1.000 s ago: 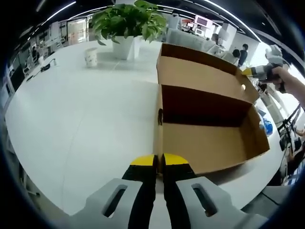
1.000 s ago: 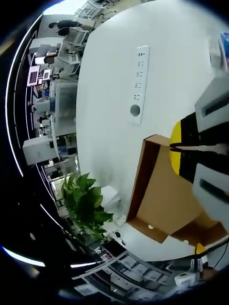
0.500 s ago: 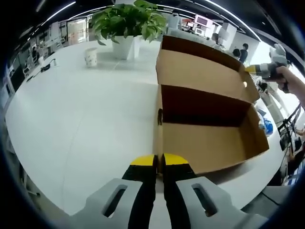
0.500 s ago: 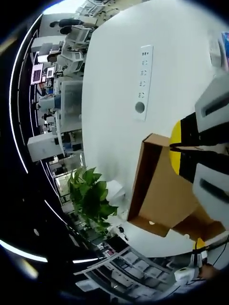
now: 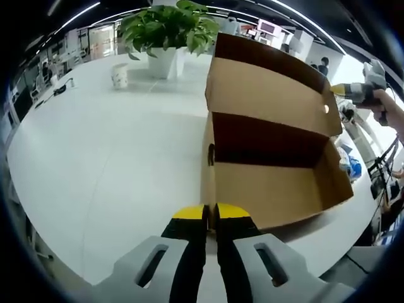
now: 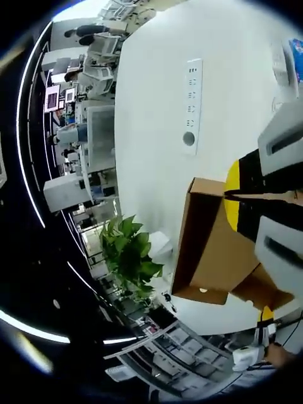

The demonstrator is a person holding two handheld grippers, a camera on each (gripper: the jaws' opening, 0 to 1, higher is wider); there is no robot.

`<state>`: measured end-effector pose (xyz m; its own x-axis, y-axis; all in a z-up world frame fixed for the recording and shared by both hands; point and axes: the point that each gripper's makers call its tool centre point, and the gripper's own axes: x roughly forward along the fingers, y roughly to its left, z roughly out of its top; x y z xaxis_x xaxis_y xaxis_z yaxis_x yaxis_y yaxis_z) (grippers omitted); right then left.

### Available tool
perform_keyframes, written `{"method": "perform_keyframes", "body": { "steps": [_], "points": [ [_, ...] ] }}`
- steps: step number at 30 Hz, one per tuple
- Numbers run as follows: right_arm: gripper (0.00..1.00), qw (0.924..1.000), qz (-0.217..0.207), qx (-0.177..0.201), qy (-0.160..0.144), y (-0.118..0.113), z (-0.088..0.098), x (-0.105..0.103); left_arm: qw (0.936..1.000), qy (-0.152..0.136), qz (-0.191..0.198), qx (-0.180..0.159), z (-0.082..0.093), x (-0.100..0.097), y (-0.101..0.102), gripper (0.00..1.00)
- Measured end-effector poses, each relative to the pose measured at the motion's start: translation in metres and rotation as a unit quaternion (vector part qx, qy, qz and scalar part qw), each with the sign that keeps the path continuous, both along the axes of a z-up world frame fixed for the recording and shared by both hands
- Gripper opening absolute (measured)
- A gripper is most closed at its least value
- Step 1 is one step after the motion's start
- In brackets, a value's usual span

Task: Operate the shoe box by opening the lid, removing the specified soft item, and placing it in the target area until the item is outside and the box remains undamaged.

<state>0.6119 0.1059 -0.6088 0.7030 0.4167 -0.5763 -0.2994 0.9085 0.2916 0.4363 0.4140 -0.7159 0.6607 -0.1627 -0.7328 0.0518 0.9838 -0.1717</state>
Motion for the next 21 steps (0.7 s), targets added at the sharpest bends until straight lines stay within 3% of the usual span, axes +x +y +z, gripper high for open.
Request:
{"method": "perform_keyframes", "body": {
  "steps": [21],
  "points": [
    [0.0, 0.9997, 0.016, 0.01, -0.018, 0.002, 0.014, -0.017, 1.0, 0.0, -0.002, -0.001, 0.0, 0.001, 0.0, 0.03]
  ]
}}
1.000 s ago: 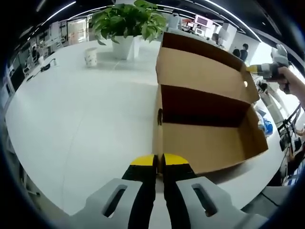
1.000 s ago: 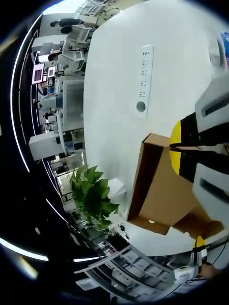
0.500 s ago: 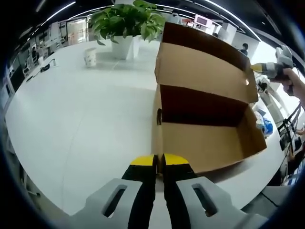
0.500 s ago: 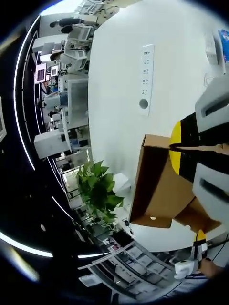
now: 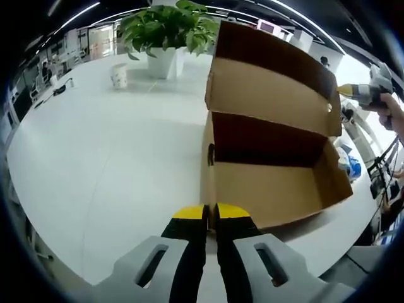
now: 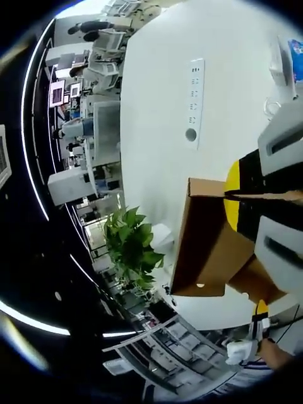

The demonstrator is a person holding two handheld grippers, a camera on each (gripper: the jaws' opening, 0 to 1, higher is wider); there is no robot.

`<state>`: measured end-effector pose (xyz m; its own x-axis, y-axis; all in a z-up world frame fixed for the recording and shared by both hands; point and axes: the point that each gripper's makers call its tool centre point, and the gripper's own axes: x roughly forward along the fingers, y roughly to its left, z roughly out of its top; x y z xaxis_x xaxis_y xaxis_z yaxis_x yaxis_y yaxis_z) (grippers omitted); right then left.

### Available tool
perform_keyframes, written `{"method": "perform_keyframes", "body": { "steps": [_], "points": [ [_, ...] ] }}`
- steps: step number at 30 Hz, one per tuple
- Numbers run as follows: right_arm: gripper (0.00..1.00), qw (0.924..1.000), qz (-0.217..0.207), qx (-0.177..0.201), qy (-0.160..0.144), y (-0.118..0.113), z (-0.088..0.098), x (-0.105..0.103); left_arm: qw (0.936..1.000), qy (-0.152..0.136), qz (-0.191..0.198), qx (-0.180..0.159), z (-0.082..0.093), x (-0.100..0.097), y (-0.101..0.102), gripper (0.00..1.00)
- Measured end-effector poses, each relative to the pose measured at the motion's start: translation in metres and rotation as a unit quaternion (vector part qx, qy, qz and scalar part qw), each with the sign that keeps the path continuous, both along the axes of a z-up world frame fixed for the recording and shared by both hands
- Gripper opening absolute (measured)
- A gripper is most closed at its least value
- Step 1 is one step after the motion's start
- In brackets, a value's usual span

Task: Operate the shoe box by opening the lid, removing the specified soft item, and placing it in the target area until the item is outside and the box remains undamaged.

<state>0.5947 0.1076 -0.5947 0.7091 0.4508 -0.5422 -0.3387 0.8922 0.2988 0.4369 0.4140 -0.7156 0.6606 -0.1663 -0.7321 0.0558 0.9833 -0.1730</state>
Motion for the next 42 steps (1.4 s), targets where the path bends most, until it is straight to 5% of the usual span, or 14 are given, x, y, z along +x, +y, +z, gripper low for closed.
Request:
{"method": "perform_keyframes", "body": {
  "steps": [42],
  "points": [
    [0.0, 0.9993, 0.012, 0.029, -0.02, 0.001, 0.011, -0.036, 1.0, 0.001, -0.008, -0.003, 0.0, 0.0, -0.001, 0.03]
  ]
}}
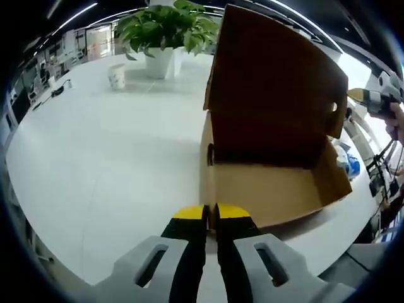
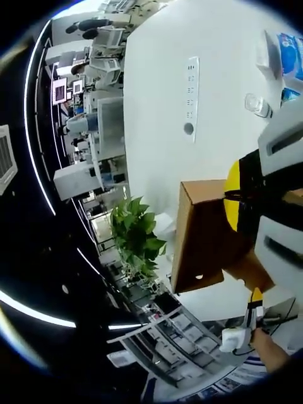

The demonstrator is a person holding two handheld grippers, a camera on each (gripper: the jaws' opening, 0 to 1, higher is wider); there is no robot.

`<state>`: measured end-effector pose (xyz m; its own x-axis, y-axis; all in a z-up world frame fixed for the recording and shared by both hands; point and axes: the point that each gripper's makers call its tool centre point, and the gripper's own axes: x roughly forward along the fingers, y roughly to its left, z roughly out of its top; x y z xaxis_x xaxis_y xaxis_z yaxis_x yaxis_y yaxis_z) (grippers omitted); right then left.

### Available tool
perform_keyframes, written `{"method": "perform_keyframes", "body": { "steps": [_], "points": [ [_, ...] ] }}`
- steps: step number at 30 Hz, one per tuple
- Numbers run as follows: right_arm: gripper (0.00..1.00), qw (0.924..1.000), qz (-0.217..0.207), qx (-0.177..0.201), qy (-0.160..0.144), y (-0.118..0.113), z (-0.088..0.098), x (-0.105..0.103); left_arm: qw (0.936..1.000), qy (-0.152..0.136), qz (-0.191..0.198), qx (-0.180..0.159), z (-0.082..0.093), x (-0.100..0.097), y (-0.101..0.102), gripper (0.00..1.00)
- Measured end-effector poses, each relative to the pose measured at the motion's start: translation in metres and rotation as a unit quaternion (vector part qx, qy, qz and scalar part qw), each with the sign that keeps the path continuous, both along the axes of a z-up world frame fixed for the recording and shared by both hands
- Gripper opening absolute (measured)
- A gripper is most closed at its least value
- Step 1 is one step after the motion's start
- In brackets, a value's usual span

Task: Operate the shoe box by opening the lid, removing the specified soft item, and placing it in the target area until the item is outside and the box remains undamaged.

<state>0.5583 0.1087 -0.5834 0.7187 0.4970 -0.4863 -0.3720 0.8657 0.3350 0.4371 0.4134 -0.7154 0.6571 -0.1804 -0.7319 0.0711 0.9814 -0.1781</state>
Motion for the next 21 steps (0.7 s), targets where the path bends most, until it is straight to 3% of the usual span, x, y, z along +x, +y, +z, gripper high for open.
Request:
{"method": "perform_keyframes", "body": {
  "steps": [21],
  "points": [
    [0.0, 0.9999, 0.005, 0.009, -0.012, 0.002, 0.001, -0.02, 1.0, -0.001, -0.004, 0.001, -0.001, 0.0, 0.001, 0.03]
  ]
}}
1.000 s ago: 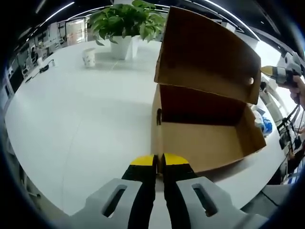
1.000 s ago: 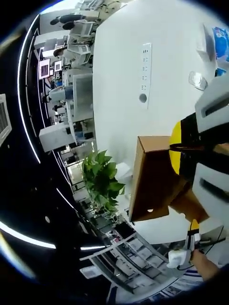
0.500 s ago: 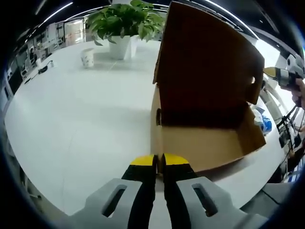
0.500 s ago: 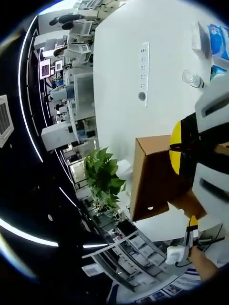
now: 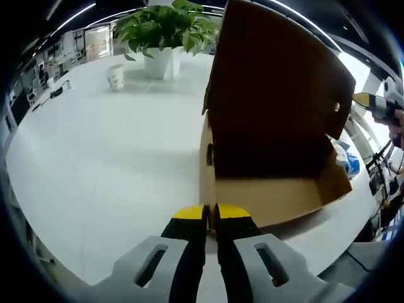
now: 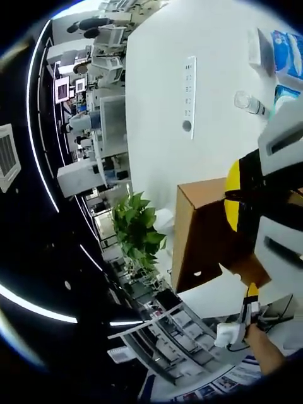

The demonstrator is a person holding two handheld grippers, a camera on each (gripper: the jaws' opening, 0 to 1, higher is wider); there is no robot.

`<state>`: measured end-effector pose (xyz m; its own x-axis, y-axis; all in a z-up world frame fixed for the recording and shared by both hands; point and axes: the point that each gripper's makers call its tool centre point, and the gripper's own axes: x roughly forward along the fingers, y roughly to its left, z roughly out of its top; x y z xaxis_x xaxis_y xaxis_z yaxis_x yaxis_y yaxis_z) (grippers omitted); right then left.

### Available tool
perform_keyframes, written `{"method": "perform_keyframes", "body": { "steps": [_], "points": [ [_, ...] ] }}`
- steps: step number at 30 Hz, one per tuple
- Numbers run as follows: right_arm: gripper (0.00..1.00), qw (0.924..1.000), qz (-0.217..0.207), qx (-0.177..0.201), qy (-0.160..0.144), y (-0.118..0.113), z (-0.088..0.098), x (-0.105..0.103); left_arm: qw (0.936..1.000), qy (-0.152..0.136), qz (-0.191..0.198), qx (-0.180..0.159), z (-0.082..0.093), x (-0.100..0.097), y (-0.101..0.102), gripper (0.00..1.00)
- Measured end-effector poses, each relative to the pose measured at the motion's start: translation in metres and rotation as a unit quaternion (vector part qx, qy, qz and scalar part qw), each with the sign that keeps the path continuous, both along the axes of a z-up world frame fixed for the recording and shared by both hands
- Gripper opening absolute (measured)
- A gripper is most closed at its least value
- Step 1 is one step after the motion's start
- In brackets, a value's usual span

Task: Operate the shoe box by opening the lid, removing the specified soft item, and placing it in the target area until the item is outside and the box remains undamaged.

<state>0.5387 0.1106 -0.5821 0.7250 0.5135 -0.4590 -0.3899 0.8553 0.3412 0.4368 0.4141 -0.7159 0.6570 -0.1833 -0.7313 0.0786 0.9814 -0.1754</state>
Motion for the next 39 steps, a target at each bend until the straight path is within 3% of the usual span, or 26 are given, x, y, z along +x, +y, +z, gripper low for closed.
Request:
{"method": "perform_keyframes", "body": {
  "steps": [10, 39],
  "points": [
    [0.0, 0.9998, 0.007, -0.012, -0.011, 0.002, 0.0, -0.008, 1.0, 0.0, -0.001, -0.001, 0.0, 0.0, 0.0, 0.03],
    [0.0, 0.9998, 0.012, 0.012, 0.002, 0.003, -0.007, -0.04, 1.0, 0.0, -0.007, -0.001, 0.0, 0.0, -0.001, 0.04]
  ]
}}
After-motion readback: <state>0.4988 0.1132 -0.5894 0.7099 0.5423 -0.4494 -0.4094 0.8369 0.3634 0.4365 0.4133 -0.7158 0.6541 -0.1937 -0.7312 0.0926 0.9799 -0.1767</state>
